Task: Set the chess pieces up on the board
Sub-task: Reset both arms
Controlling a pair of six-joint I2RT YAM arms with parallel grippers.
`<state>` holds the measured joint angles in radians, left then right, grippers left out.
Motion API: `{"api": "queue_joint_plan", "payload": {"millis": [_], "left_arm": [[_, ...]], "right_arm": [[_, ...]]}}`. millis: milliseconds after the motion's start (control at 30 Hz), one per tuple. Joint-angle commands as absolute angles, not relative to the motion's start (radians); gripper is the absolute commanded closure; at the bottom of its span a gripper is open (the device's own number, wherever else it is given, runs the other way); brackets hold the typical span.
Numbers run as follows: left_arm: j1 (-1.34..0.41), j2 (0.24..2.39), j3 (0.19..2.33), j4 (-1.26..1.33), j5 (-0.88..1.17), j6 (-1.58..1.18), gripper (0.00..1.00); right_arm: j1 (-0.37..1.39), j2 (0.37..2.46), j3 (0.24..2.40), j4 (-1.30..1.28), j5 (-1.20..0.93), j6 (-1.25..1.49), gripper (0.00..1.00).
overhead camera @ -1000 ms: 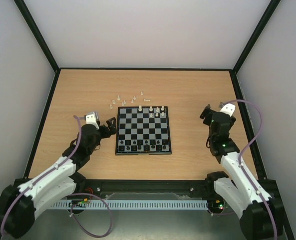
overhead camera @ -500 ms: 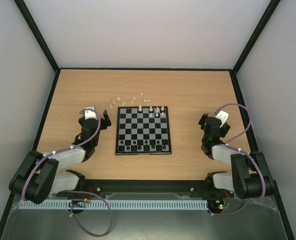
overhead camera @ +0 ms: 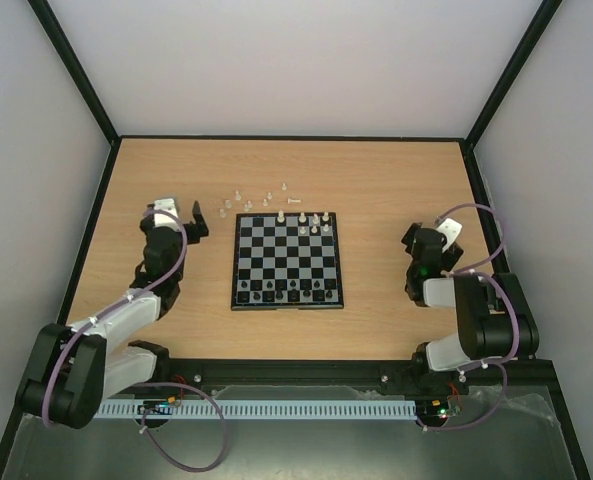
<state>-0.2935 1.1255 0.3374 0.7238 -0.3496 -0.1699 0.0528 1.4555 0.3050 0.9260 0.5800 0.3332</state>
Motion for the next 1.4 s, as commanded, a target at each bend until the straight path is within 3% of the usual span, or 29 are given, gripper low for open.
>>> {"api": "queue_joint_plan", "payload": {"millis": [0, 200, 467, 700, 833, 1367], "left_arm": [[-0.193, 1.141, 0.304, 0.817, -0.324, -0.102, 0.01], [-0.118, 1.238, 0.255, 0.967, -0.346, -0.09, 0.01], [0.0, 1.376, 0.223, 1.125, -0.2, -0.122, 0.01], [0.028, 1.449, 0.272, 1.109, -0.172, -0.137, 0.01], [0.017, 1.502, 0.241, 1.211, -0.097, -0.092, 0.01], [0.009, 1.514, 0.262, 1.184, -0.124, -0.089, 0.01]], "right_arm": [[0.074, 1.479, 0.343, 0.993, 0.598, 0.308, 0.01], [0.097, 1.453, 0.261, 1.132, 0.529, 0.239, 0.01], [0.089, 1.377, 0.087, 1.362, 0.542, 0.262, 0.01], [0.094, 1.509, 0.104, 1.472, 0.343, 0.148, 0.01], [0.112, 1.513, 0.193, 1.305, 0.346, 0.133, 0.01], [0.09, 1.516, 0.217, 1.265, 0.321, 0.152, 0.02]]}}
